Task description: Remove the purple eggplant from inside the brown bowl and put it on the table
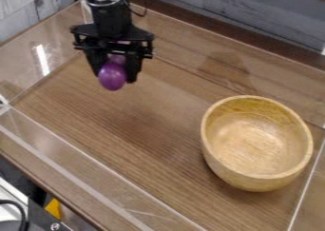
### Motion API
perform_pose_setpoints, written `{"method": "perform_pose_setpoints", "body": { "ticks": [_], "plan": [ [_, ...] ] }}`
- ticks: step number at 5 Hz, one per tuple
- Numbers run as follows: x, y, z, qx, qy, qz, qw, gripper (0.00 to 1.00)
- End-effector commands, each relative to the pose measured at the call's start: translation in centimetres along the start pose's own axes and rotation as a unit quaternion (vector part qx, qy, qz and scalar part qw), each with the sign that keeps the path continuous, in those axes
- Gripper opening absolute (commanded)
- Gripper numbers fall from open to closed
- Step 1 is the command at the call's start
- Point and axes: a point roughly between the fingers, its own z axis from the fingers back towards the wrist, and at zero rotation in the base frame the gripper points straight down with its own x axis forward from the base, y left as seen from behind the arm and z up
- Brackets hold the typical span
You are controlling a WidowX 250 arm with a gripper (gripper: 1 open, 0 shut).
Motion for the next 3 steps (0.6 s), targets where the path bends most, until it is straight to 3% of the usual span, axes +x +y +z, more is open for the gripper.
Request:
{"method": "perform_pose_setpoints", "body": {
  "ticks": [1,3],
  "plan": [
    [1.9,0.1,0.4,0.004,-0.034,-0.014,0.9993,0.0],
    [3.6,0.1,-0.7,0.01,-0.048,-0.037,0.9981,0.0]
  ]
}}
